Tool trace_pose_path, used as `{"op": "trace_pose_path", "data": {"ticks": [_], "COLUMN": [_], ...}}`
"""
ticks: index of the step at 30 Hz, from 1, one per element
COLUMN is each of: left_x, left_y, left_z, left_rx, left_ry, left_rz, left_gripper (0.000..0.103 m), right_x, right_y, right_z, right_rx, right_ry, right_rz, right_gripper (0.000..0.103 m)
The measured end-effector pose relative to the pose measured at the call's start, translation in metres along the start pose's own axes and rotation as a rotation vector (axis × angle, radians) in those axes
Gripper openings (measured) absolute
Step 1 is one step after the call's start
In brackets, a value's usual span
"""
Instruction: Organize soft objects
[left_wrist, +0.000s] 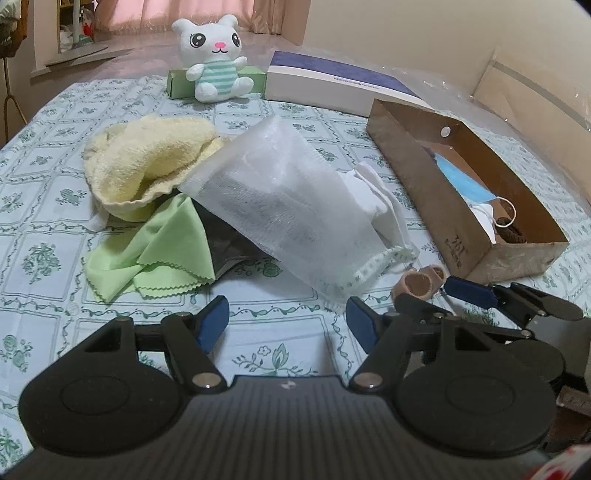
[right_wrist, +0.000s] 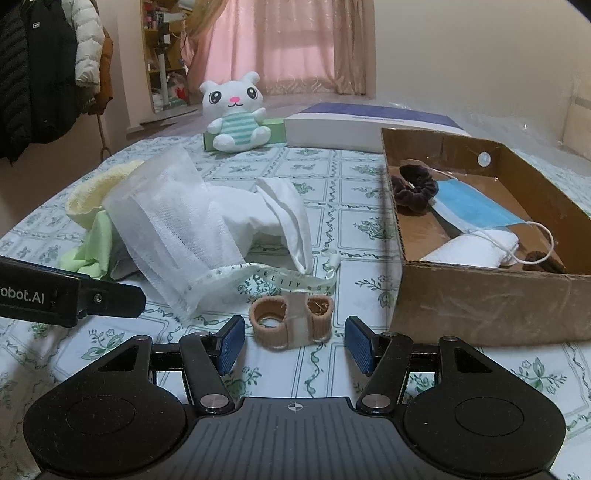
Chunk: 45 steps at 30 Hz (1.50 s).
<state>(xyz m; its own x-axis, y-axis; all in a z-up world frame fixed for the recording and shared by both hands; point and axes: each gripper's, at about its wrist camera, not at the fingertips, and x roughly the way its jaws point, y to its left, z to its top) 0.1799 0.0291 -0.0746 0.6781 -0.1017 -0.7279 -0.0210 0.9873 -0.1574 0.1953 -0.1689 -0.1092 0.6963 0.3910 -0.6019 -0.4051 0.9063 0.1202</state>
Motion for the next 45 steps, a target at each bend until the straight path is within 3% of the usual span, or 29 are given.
{"op": "trace_pose_path", "data": {"ticks": [3,9,20,23,27,30,37,45], "left_x": [0.004,0.013,0.033,0.037,0.034,0.023,-0.028,-0.077], "left_y": [0.000,0.000,0.006,0.012,0.020,0.026,0.035,0.059], "left_z": [0.001,0.001,0.010,0.015,0.018,0.015,-0.002,-0.023], "left_rx": [-0.006,-0.022,-0.130,-0.173,-0.209,-0.208,-0.128,-0.033], "left_ry": [0.002,0.009,0.013,0.012,0.006,-0.005,-0.005,0.074], "left_rz": [-0.009,-0.037,-0.131,-0.172,-0.219,-0.224,-0.243,-0.141], "left_gripper": [0.067,0.067,0.062,0.043,0.007,0.002,0.000,0.001], "right_x": [0.004,0.003,-0.006,-0.009,-0.016,-0.023,-0.044,-0.065], "right_y": [0.002,0.001,-0.014,-0.018,-0.020,-0.021,-0.020,-0.016], "right_z": [0.000,-0.001,0.003,0.003,0.002,0.001,-0.002,-0.011], "right_rx": [-0.021,-0.040,0.022,0.041,0.047,0.051,0.056,0.065], "right_ry": [-0.006,-0.023,-0.028,-0.025,-0.032,-0.038,-0.046,-0.043], "right_rz": [-0.007,-0.013,-0.028,-0.028,-0.028,-0.023,0.004,0.025], "right_gripper": [0.059,0.022,0.022,0.022,0.022,0.022,0.022,0.022]}}
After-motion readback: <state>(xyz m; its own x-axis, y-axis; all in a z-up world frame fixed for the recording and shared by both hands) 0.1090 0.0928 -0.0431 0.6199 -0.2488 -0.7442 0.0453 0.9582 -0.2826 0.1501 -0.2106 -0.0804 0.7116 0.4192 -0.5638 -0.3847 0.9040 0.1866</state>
